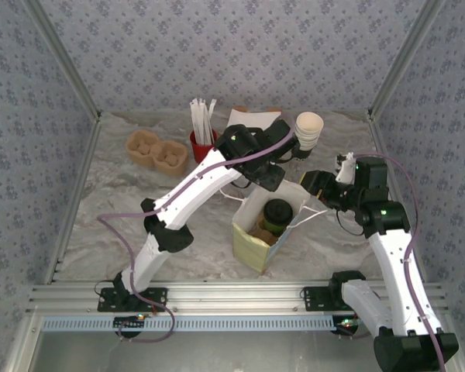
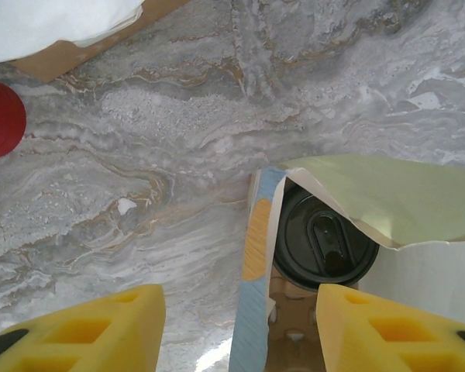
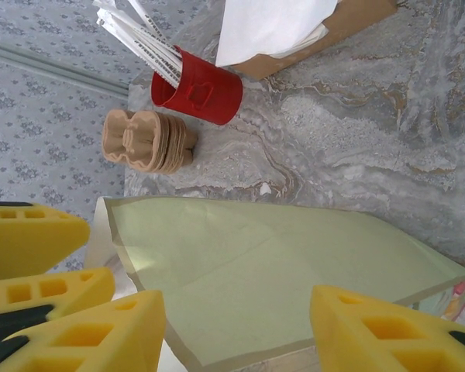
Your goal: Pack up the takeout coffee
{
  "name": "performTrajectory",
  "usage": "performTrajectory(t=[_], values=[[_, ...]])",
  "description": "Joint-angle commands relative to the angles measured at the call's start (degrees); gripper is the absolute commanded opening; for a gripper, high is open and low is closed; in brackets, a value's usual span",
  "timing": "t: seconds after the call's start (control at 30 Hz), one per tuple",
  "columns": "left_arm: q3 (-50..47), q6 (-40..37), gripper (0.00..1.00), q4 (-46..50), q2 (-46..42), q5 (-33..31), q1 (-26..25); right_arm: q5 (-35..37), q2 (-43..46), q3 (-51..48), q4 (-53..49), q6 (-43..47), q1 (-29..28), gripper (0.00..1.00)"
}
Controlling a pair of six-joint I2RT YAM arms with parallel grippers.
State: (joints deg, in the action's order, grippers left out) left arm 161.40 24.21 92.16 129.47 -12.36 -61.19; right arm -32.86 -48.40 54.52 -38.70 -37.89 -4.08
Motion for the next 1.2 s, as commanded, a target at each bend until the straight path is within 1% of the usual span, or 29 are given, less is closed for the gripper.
performTrajectory(t=[0.0, 0.03, 0.1, 0.2, 0.3, 0.33, 0.53, 0.8, 0.97, 1.07, 1.1, 1.13, 1.17], values=[[0.9, -0.9, 0.46, 10.1, 1.5, -1.3, 0.1, -1.7, 0.4, 1.8, -1.5, 1.3, 0.7, 0.55], [1.0, -0.9, 0.41, 10.1, 1.7, -1.3, 0.3, -1.8, 0.5, 1.9, -1.6, 1.4, 0.8, 0.55], [1.7, -1.0, 0.35, 10.1, 2.0, -1.4, 0.4, -2.1, 0.5, 2.3, -1.8, 1.3, 1.2, 0.55], [2.7, -0.7, 0.28, 10.1, 2.2, -1.6, 0.7, -2.4, 0.6, 3.4, -2.4, 1.4, 1.4, 0.55], [2.3, 0.2, 0.21, 10.2, 1.3, -3.6, 0.8, -2.4, 0.5, 5.0, -3.5, 1.3, 1.9, 0.55], [1.8, 0.7, 0.20, 10.1, 0.9, -4.1, 1.0, -2.4, 0.6, 5.6, -3.9, 3.3, 2.0, 0.55], [-3.2, 4.7, 0.18, 10.1, -2.7, -7.2, 2.8, -1.8, 1.0, 8.9, -6.0, 4.3, 2.9, 0.55], [-6.0, 8.5, 0.11, 10.1, -4.5, -9.6, 4.9, -1.7, 1.0, 10.7, -7.2, 4.6, 3.6, 0.55], [-8.0, 10.3, 0.10, 10.1, -5.6, -10.9, 6.3, -1.7, 1.1, 10.8, -7.4, 4.4, 3.7, 0.55], [-9.8, 11.0, 0.12, 10.1, -6.3, -12.0, 6.9, -1.7, 1.1, 10.5, -7.1, 4.2, 3.8, 0.55], [-10.3, 11.2, 0.14, 9.9, -6.6, -11.9, 7.0, -1.8, 1.1, 10.4, -6.8, 4.1, 3.7, 0.55], [-10.9, 10.8, 0.18, 9.1, -7.1, -11.4, 7.0, -1.8, 1.1, 10.3, -6.5, 4.0, 3.7, 0.55], [-11.5, 10.3, 0.27, 8.3, -7.7, -10.5, 7.0, -1.8, 1.0, 10.2, -6.4, 4.0, 3.7, 0.55]])
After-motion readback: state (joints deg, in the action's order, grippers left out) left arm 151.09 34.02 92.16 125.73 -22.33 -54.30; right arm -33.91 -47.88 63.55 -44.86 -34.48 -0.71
